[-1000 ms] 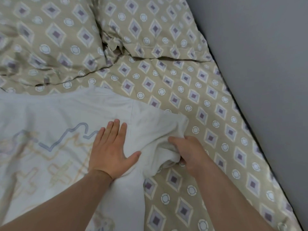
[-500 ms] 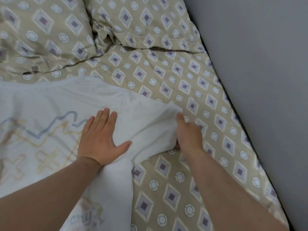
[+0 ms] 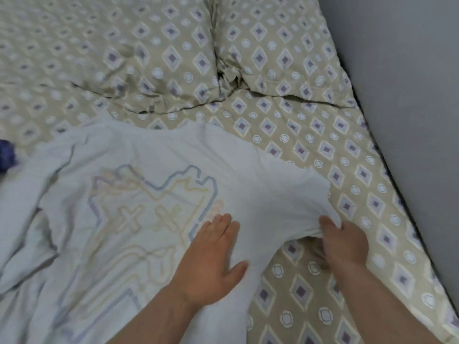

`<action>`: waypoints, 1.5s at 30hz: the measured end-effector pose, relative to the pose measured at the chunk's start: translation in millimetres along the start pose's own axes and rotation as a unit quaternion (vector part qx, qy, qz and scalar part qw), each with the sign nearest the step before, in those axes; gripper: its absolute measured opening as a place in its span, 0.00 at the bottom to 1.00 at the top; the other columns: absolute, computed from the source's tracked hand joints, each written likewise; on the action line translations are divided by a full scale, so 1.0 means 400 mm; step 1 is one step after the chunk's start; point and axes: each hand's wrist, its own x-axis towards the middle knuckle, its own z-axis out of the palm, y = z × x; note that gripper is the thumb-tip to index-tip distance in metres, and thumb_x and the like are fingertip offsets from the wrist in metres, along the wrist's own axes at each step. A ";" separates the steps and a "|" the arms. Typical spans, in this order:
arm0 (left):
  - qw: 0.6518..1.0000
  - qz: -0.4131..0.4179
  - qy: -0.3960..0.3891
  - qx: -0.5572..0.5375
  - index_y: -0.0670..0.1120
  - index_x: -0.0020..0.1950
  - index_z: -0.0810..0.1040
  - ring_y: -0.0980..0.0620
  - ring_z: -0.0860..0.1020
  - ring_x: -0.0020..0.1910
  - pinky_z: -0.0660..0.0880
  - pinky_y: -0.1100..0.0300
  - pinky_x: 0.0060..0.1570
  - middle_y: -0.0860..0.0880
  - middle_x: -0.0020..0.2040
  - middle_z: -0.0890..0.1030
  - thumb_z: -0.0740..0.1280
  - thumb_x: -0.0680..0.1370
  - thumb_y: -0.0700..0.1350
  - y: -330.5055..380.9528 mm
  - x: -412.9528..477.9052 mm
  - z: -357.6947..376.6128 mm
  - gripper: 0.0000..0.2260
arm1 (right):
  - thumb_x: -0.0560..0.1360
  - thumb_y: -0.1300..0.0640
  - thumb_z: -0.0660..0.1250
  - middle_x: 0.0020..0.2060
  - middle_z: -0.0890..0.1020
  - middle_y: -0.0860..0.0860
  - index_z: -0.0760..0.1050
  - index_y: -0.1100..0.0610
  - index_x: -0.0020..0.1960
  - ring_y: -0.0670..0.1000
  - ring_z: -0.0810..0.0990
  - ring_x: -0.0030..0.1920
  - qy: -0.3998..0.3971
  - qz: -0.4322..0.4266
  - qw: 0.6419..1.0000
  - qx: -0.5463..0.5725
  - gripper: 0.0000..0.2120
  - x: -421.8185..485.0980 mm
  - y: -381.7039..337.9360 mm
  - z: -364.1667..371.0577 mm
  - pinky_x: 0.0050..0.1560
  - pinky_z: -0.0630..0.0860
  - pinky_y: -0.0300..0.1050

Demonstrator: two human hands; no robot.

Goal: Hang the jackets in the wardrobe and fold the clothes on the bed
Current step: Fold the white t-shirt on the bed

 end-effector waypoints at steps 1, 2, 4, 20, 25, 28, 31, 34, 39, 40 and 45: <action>1.000 0.000 0.029 -0.007 0.46 0.80 0.59 0.49 0.50 0.80 0.37 0.60 0.76 0.47 0.81 0.54 0.52 0.77 0.66 -0.018 -0.020 -0.026 0.36 | 0.77 0.46 0.65 0.43 0.81 0.61 0.78 0.64 0.49 0.61 0.78 0.41 0.011 0.011 1.000 -0.004 0.19 -0.013 -0.006 0.005 0.46 0.74 0.52; 0.998 -0.010 0.064 -0.020 0.45 0.78 0.64 0.46 0.56 0.79 0.42 0.58 0.76 0.45 0.79 0.60 0.55 0.78 0.63 -0.044 -0.044 -0.052 0.33 | 0.76 0.48 0.67 0.46 0.80 0.63 0.77 0.65 0.51 0.62 0.78 0.43 0.025 0.025 0.999 -0.009 0.19 -0.032 -0.016 0.011 0.48 0.76 0.55; 0.988 -0.080 0.126 -0.045 0.42 0.74 0.70 0.42 0.63 0.77 0.49 0.54 0.75 0.43 0.75 0.68 0.57 0.78 0.60 -0.126 -0.106 -0.104 0.30 | 0.72 0.50 0.68 0.56 0.77 0.67 0.74 0.65 0.59 0.68 0.76 0.54 0.075 0.012 0.996 -0.046 0.22 -0.097 -0.054 0.042 0.57 0.75 0.62; 0.853 -0.463 0.176 -0.164 0.48 0.42 0.73 0.51 0.75 0.40 0.70 0.56 0.38 0.51 0.41 0.77 0.75 0.70 0.57 -0.834 -0.362 -0.418 0.16 | 0.71 0.47 0.58 0.68 0.75 0.61 0.76 0.60 0.67 0.61 0.72 0.70 -0.054 -0.531 0.823 -0.193 0.28 -0.692 -0.481 0.774 0.73 0.61 0.60; 0.865 -0.419 0.019 -0.276 0.42 0.40 0.79 0.50 0.75 0.33 0.69 0.60 0.32 0.50 0.33 0.78 0.73 0.74 0.48 -0.849 -0.304 -0.504 0.10 | 0.71 0.46 0.56 0.68 0.75 0.61 0.75 0.60 0.68 0.62 0.72 0.70 -0.041 -0.510 0.827 -0.232 0.31 -0.694 -0.487 0.777 0.73 0.57 0.58; 0.900 -0.363 0.168 -0.171 0.46 0.40 0.74 0.51 0.73 0.36 0.65 0.57 0.33 0.51 0.36 0.76 0.66 0.80 0.51 -0.878 -0.259 -0.621 0.11 | 0.72 0.46 0.55 0.70 0.73 0.60 0.73 0.60 0.70 0.61 0.70 0.72 -0.059 -0.495 0.829 -0.251 0.32 -0.704 -0.493 0.773 0.75 0.57 0.58; 0.915 -0.313 0.256 -0.013 0.45 0.48 0.76 0.46 0.73 0.41 0.69 0.53 0.40 0.50 0.41 0.76 0.67 0.79 0.48 -0.972 -0.210 -0.737 0.06 | 0.72 0.46 0.56 0.71 0.73 0.60 0.73 0.59 0.70 0.60 0.69 0.72 -0.058 -0.493 0.831 -0.251 0.31 -0.700 -0.492 0.776 0.75 0.57 0.58; 0.928 -0.313 0.200 -0.031 0.40 0.57 0.77 0.38 0.76 0.53 0.73 0.46 0.52 0.41 0.51 0.78 0.68 0.77 0.40 -1.035 -0.184 -0.724 0.09 | 0.72 0.46 0.57 0.70 0.74 0.61 0.73 0.59 0.70 0.61 0.70 0.72 -0.045 -0.499 0.831 -0.244 0.31 -0.700 -0.491 0.780 0.75 0.56 0.57; 0.883 -0.327 0.333 0.048 0.43 0.62 0.72 0.35 0.71 0.59 0.65 0.45 0.58 0.37 0.61 0.73 0.70 0.72 0.48 -0.921 -0.307 -0.575 0.21 | 0.72 0.46 0.57 0.69 0.74 0.61 0.74 0.60 0.70 0.61 0.70 0.71 -0.042 -0.505 0.828 -0.241 0.31 -0.696 -0.493 0.782 0.74 0.56 0.57; 0.898 -0.276 0.331 0.084 0.42 0.62 0.72 0.34 0.71 0.60 0.65 0.44 0.58 0.36 0.63 0.73 0.68 0.72 0.48 -0.885 -0.333 -0.534 0.21 | 0.72 0.46 0.57 0.69 0.74 0.61 0.73 0.60 0.70 0.60 0.70 0.71 -0.042 -0.504 0.829 -0.239 0.31 -0.695 -0.492 0.782 0.74 0.56 0.57; 0.972 -0.154 0.103 0.145 0.43 0.74 0.68 0.38 0.62 0.75 0.53 0.44 0.74 0.38 0.76 0.66 0.58 0.75 0.59 -0.826 -0.352 -0.381 0.32 | 0.71 0.45 0.57 0.70 0.74 0.60 0.73 0.59 0.70 0.60 0.69 0.72 -0.048 -0.507 0.827 -0.239 0.31 -0.690 -0.487 0.783 0.75 0.56 0.57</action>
